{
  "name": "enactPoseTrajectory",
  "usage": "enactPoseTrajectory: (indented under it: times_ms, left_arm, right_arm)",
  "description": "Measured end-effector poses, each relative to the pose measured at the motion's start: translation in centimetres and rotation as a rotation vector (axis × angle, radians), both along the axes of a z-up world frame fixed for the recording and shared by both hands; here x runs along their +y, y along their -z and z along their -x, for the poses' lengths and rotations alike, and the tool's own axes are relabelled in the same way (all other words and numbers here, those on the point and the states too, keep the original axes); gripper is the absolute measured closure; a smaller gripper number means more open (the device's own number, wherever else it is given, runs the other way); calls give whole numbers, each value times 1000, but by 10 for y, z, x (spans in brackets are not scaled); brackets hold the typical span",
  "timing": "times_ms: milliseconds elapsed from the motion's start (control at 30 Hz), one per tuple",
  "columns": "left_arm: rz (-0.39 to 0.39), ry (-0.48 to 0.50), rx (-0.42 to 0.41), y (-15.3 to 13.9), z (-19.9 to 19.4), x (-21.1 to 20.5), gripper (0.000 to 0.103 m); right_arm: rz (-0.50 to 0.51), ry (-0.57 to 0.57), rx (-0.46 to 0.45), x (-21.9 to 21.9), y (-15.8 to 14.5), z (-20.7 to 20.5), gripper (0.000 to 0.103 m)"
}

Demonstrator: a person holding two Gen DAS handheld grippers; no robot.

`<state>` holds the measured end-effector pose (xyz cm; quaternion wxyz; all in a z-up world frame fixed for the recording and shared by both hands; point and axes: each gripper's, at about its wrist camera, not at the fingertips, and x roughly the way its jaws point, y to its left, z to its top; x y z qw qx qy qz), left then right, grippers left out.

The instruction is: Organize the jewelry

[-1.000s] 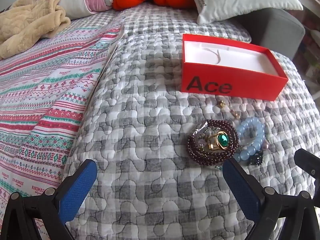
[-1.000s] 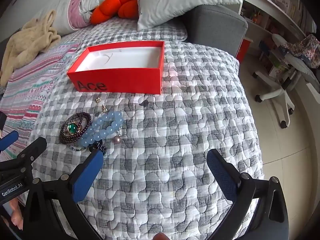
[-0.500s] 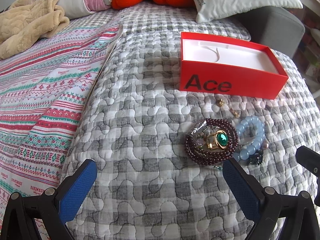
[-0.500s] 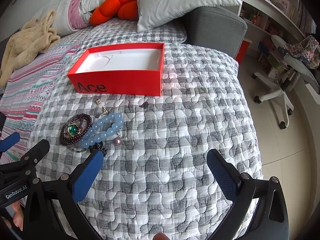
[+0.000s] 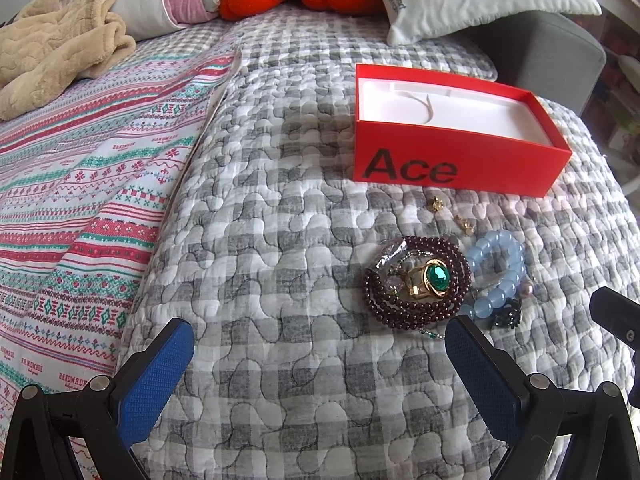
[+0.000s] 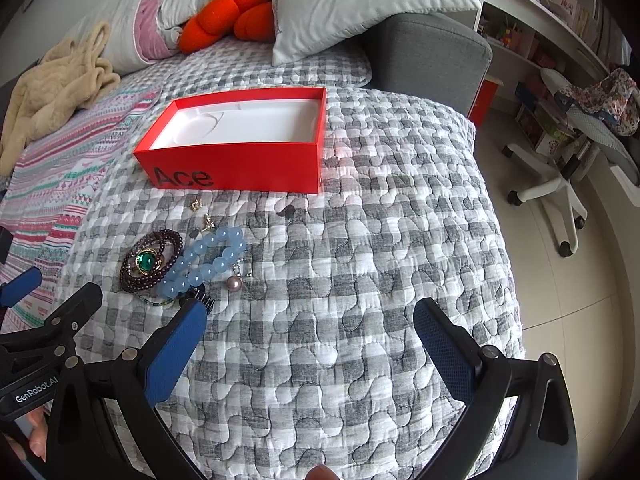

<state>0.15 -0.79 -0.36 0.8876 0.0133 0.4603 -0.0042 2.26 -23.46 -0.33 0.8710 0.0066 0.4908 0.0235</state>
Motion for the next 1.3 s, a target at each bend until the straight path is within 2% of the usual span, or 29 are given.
enactPoseTrajectory:
  times_ms: [1300]
  left_arm:
    - [8, 5, -7, -6, 2, 0, 0]
  right_arm:
    - [-4, -2, 2, 4, -1, 0, 0]
